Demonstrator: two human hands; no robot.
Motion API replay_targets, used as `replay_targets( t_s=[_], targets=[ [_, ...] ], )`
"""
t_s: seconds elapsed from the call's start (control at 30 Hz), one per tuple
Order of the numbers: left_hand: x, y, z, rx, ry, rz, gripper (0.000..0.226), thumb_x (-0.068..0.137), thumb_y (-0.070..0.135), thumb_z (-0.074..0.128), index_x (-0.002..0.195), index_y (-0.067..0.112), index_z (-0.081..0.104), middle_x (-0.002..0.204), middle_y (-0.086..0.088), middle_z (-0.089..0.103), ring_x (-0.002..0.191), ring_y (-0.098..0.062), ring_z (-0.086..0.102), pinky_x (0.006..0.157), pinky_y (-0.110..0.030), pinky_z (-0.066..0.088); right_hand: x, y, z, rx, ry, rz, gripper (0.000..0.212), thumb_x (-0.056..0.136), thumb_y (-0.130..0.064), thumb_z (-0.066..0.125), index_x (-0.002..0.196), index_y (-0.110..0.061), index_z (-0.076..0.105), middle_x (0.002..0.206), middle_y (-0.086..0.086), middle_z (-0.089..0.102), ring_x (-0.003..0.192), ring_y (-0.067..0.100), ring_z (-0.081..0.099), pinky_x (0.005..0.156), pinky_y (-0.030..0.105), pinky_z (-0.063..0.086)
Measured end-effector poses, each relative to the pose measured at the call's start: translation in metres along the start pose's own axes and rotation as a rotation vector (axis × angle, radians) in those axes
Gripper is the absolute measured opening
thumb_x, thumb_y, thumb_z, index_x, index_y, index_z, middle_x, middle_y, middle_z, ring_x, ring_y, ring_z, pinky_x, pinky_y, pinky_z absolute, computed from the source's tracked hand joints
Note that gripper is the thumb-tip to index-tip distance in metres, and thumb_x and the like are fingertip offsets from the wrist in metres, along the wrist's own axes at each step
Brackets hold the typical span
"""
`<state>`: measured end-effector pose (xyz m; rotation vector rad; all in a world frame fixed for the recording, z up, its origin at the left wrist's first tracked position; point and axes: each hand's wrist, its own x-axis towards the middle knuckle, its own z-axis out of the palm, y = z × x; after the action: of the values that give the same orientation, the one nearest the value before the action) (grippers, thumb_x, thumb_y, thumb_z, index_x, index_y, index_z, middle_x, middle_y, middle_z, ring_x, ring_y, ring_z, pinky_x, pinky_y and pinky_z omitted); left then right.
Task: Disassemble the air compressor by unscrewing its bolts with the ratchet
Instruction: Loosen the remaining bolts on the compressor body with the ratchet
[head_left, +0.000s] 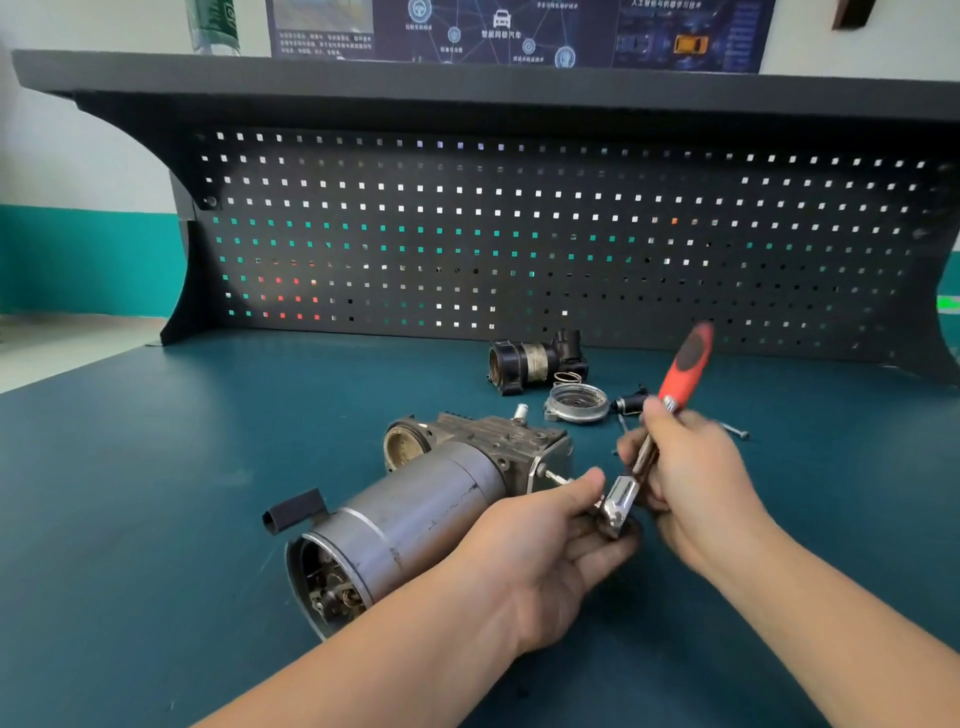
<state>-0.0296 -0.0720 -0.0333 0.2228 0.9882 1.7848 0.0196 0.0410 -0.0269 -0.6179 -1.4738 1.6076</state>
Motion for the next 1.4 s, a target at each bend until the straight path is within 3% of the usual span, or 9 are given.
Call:
replay_targets(
  t_s=[0.17, 0.27, 0.43, 0.53, 0.63, 0.8, 1.0, 1.27, 1.4],
  targets=[
    [-0.002, -0.001, 0.0, 0.021, -0.053, 0.012, 0.02, 0.087, 0.014, 0.063, 0.076, 0.0, 0.072, 0.072, -0.011, 0.07, 0.062, -0.016, 0.069, 0.057, -0.024, 0.058, -0.024, -0.016, -0.004, -0.605, -0.347, -0.999, 0.01, 0.094, -0.033, 0.041, 0.086, -0.029, 0.039, 0.058, -0.011, 0.051, 0.052, 0.008, 0.051, 0.05, 0.019, 0.041],
    [-0.002, -0.001, 0.0, 0.031, -0.066, 0.017, 0.033, 0.088, 0.014, 0.06, 0.06, 0.004, 0.073, 0.07, -0.009, 0.07, 0.058, -0.013, 0.068, 0.051, -0.02, 0.055, -0.026, -0.015, -0.004, -0.788, -0.388, -1.242, 0.009, 0.096, -0.034, 0.041, 0.093, -0.026, 0.04, 0.063, -0.019, 0.039, 0.056, 0.011, 0.047, 0.05, 0.014, 0.033],
    [0.001, -0.001, 0.0, 0.013, -0.013, -0.006, 0.018, 0.087, 0.009, 0.063, 0.095, -0.006, 0.066, 0.085, -0.018, 0.068, 0.078, -0.025, 0.065, 0.062, -0.029, 0.059, -0.013, -0.01, 0.0, -0.363, -0.131, -0.564, 0.019, 0.098, -0.033, 0.04, 0.081, -0.027, 0.042, 0.056, -0.001, 0.055, 0.043, 0.005, 0.045, 0.046, 0.024, 0.038],
    [0.002, -0.001, -0.001, 0.027, -0.015, -0.018, 0.014, 0.087, 0.009, 0.063, 0.089, -0.005, 0.066, 0.074, -0.016, 0.07, 0.075, -0.025, 0.065, 0.061, -0.03, 0.058, 0.003, -0.002, -0.001, 0.03, -0.003, 0.04, 0.025, 0.102, -0.024, 0.04, 0.079, -0.014, 0.045, 0.047, 0.002, 0.054, 0.026, 0.005, 0.03, 0.031, 0.014, 0.022],
    [0.002, -0.001, -0.002, 0.037, -0.016, -0.031, 0.013, 0.088, 0.009, 0.062, 0.084, -0.004, 0.065, 0.073, -0.016, 0.07, 0.075, -0.025, 0.065, 0.063, -0.03, 0.058, 0.005, 0.003, -0.001, 0.171, 0.009, 0.209, 0.025, 0.102, -0.023, 0.041, 0.079, -0.013, 0.045, 0.051, 0.005, 0.053, 0.023, 0.004, 0.027, 0.028, 0.012, 0.018],
    [0.001, -0.001, 0.0, 0.022, -0.008, -0.013, 0.018, 0.086, 0.013, 0.065, 0.092, -0.003, 0.068, 0.084, -0.016, 0.067, 0.077, -0.025, 0.064, 0.063, -0.031, 0.059, -0.017, -0.005, 0.001, -0.255, -0.098, -0.538, 0.02, 0.099, -0.034, 0.04, 0.081, -0.024, 0.042, 0.057, -0.002, 0.057, 0.044, 0.005, 0.047, 0.047, 0.022, 0.04],
    [-0.001, 0.001, -0.002, 0.068, -0.121, -0.035, 0.015, 0.089, 0.011, 0.057, 0.084, 0.006, 0.07, 0.087, -0.011, 0.071, 0.078, -0.017, 0.069, 0.074, -0.027, 0.058, -0.03, -0.009, -0.003, -0.815, -0.378, -1.362, 0.02, 0.1, -0.037, 0.033, 0.096, -0.02, 0.043, 0.062, -0.005, 0.056, 0.06, 0.012, 0.048, 0.054, 0.014, 0.031],
    [0.003, -0.002, -0.002, 0.069, -0.057, -0.043, 0.019, 0.091, 0.015, 0.059, 0.099, 0.0, 0.066, 0.08, -0.015, 0.069, 0.075, -0.023, 0.066, 0.066, -0.028, 0.057, 0.004, 0.002, -0.002, 0.147, 0.054, 0.182, 0.029, 0.102, -0.022, 0.039, 0.075, -0.012, 0.043, 0.042, 0.002, 0.052, 0.022, 0.003, 0.026, 0.028, 0.012, 0.02],
    [0.002, -0.001, -0.002, 0.066, -0.056, -0.048, 0.017, 0.091, 0.014, 0.058, 0.091, 0.0, 0.067, 0.076, -0.015, 0.07, 0.071, -0.022, 0.066, 0.065, -0.027, 0.057, 0.003, 0.009, 0.0, 0.188, 0.043, 0.241, 0.03, 0.102, -0.021, 0.04, 0.075, -0.011, 0.044, 0.041, 0.001, 0.051, 0.021, 0.003, 0.026, 0.027, 0.01, 0.018]
  ],
)
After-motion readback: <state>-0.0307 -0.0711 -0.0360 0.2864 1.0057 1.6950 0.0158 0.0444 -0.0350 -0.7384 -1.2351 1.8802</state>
